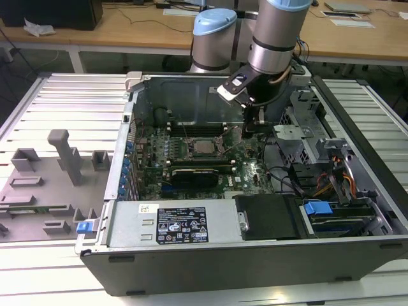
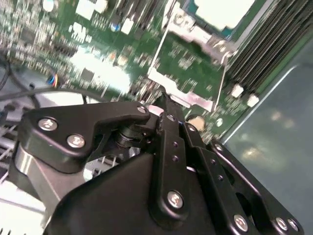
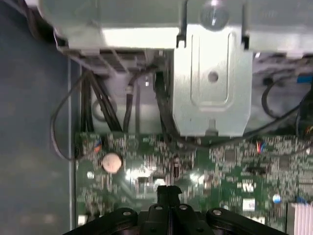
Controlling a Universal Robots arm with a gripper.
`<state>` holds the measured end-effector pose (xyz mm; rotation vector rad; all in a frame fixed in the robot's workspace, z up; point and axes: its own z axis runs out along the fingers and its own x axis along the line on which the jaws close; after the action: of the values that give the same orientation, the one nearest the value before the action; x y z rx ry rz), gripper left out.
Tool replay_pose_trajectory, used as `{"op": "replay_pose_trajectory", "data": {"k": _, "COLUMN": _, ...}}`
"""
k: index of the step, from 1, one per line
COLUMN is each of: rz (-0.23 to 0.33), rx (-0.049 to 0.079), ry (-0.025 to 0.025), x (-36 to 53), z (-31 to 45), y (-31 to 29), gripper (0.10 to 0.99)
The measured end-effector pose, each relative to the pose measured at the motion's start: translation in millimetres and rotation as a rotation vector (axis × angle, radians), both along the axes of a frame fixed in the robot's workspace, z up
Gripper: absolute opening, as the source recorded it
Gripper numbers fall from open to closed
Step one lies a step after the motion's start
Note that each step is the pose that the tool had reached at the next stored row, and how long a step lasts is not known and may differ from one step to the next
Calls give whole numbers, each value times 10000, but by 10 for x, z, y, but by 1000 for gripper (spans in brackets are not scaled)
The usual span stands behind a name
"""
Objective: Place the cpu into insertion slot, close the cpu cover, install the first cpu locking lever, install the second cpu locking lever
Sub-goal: 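Close the cpu cover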
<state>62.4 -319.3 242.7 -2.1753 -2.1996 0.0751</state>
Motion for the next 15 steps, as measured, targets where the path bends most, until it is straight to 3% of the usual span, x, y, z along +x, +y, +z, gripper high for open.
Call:
{"op": "replay_pose_trajectory", "data": {"k": 1, "rz": 0, "rx": -1, "ry": 112, "x": 1, "z": 0, "y": 0, "gripper": 106}}
{"op": "replay_pose_trajectory", "data": {"k": 6, "rz": -1, "rx": 2, "ry": 122, "x": -11, "z": -1, "y": 0, "gripper": 106}}
{"op": "replay_pose_trajectory", "data": {"k": 12, "rz": -1, "rx": 7, "ry": 41, "x": -200, "z": 0, "y": 0, "gripper": 106}}
{"op": "replay_pose_trajectory", "data": {"k": 15, "rz": 1, "rx": 8, "ry": -38, "x": -339, "z": 0, "y": 0, "gripper": 106}}
